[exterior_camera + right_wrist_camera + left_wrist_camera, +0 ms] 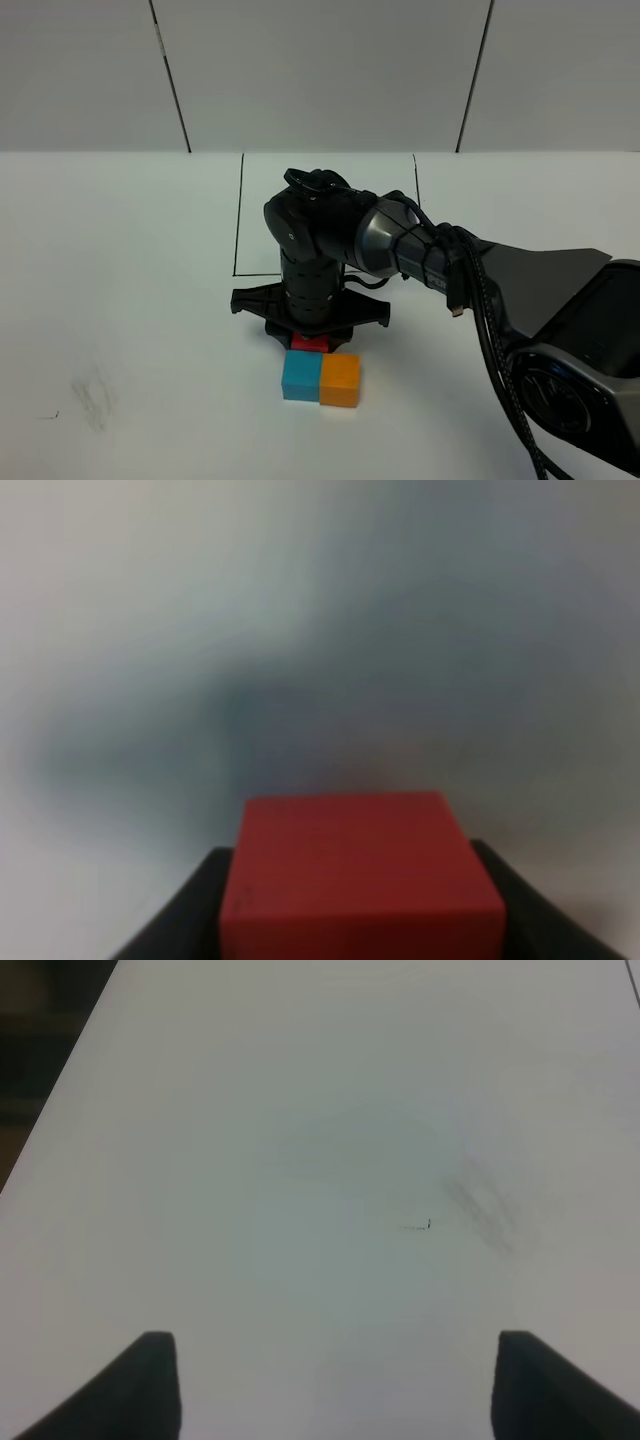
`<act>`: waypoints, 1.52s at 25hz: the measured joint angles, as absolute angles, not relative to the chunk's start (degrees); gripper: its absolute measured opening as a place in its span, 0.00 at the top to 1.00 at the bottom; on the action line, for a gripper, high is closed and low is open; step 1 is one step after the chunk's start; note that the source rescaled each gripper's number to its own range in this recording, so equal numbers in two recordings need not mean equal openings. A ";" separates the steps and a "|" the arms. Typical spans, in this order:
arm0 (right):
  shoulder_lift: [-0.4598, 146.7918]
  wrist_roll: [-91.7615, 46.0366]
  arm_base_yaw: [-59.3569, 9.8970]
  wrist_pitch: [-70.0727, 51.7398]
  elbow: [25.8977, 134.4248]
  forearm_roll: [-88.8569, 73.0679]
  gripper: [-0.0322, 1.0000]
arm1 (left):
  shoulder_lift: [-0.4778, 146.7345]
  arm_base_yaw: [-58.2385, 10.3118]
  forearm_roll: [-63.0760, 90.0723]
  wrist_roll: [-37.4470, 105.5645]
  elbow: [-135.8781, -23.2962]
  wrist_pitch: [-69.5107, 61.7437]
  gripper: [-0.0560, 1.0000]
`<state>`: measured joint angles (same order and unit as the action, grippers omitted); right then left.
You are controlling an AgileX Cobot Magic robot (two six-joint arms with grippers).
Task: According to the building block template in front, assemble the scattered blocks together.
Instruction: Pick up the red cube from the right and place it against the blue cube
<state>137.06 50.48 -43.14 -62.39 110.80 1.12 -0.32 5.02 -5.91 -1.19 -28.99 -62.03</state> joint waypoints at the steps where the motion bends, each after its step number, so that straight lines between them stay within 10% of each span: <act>1: 137.25 50.48 -43.14 -62.39 110.80 1.12 0.97 | -0.32 5.02 -5.91 -1.19 -28.99 -61.99 0.30; 35: 137.78 47.48 -43.14 -61.37 110.80 0.76 0.97 | -0.32 5.02 -6.03 -1.19 -28.99 -61.74 0.30; 38: 138.22 45.18 -43.14 -59.94 110.80 0.71 0.81 | -0.32 5.02 -6.03 -1.19 -28.99 -61.74 0.30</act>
